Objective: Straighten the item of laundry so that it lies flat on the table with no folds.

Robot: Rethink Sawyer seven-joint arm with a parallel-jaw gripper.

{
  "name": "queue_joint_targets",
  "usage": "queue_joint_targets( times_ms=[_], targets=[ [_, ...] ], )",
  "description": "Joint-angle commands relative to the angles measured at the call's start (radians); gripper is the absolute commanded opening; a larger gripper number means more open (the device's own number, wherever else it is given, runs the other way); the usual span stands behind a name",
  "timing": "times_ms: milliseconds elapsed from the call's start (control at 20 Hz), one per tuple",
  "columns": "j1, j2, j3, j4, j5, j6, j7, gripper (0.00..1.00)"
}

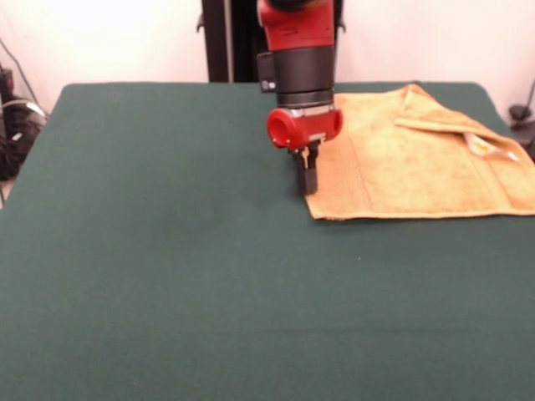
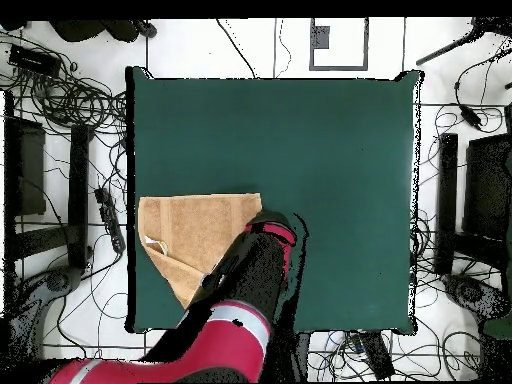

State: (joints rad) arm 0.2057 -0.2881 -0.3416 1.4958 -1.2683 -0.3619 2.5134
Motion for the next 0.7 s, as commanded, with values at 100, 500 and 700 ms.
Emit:
queue_joint_targets(
  times_ms=[100, 500, 700],
  targets=[
    [0.036, -0.011, 0.096, -0.001, 0.171, -0.080, -0.091, 0.00],
    [0.042, -0.031, 0.085, 0.027, 0.187, -0.127, -0.104, 0.00],
    [0.045, -0.016, 0.113, 0.006, 0.108, -0.071, -0.040, 0.00]
  ],
)
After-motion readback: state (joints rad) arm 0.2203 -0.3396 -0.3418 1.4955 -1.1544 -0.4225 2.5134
